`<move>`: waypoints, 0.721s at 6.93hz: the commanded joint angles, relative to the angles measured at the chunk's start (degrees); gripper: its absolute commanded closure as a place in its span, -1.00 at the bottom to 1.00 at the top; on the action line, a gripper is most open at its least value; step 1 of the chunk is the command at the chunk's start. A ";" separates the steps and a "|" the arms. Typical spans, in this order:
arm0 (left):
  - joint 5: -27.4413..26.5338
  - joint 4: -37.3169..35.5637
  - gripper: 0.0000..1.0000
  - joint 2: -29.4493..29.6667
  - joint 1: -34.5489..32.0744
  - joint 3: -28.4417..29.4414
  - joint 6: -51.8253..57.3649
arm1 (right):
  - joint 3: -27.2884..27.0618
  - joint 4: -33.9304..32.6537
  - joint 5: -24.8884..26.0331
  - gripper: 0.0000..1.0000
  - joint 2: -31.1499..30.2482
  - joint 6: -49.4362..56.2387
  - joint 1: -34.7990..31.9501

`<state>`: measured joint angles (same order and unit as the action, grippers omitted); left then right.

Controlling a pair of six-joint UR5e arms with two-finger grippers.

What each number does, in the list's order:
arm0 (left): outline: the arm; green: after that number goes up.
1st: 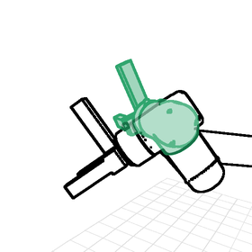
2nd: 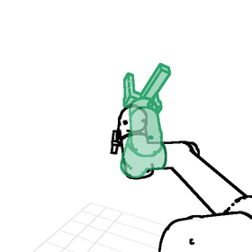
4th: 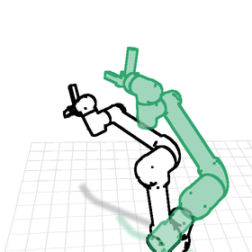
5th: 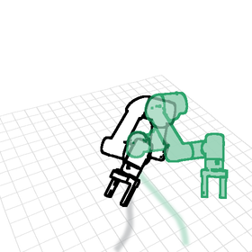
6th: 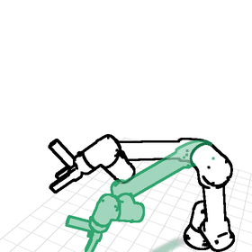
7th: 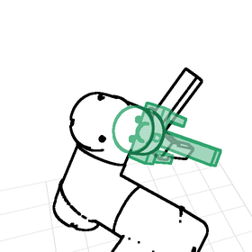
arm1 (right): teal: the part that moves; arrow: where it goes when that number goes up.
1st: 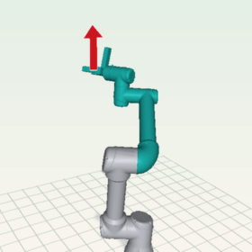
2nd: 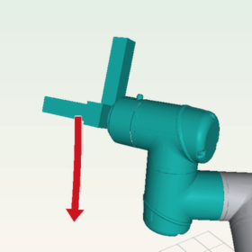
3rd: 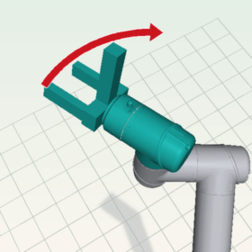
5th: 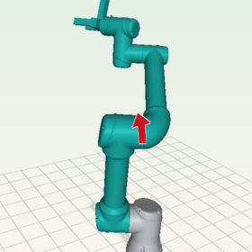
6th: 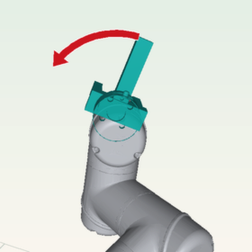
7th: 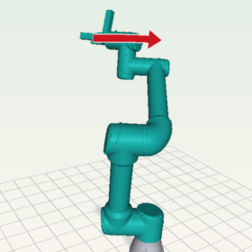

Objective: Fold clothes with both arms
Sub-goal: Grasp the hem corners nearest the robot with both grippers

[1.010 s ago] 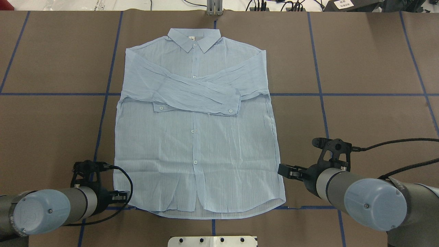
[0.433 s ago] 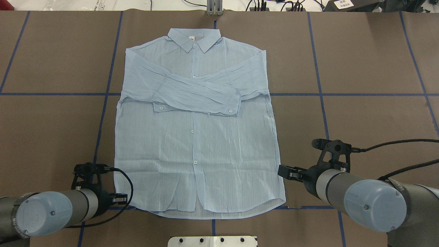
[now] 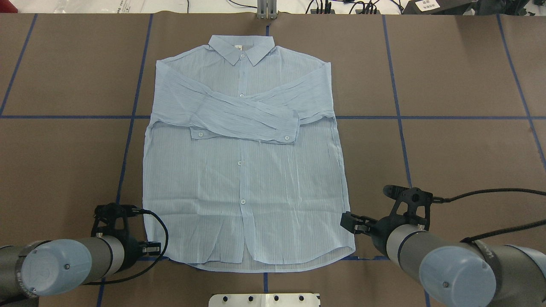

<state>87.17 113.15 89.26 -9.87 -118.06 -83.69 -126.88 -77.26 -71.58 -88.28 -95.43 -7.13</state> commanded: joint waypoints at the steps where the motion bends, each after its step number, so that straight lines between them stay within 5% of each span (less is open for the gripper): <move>1: 0.02 -0.04 1.00 0.56 0.03 -1.20 0.02 | 1.97 -0.26 6.87 -0.45 0.04 -2.39 5.18; 2: 0.02 -0.04 1.00 0.56 0.03 -1.38 0.02 | 4.33 -0.09 8.11 -0.32 0.39 -2.39 6.07; 5: 0.11 0.05 1.00 0.56 0.03 -1.47 0.02 | 6.90 0.18 9.52 -0.34 0.74 -3.44 7.65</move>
<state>87.26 113.14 89.82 -9.84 -119.48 -83.67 -120.72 -77.15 -62.49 -87.68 -98.30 -0.17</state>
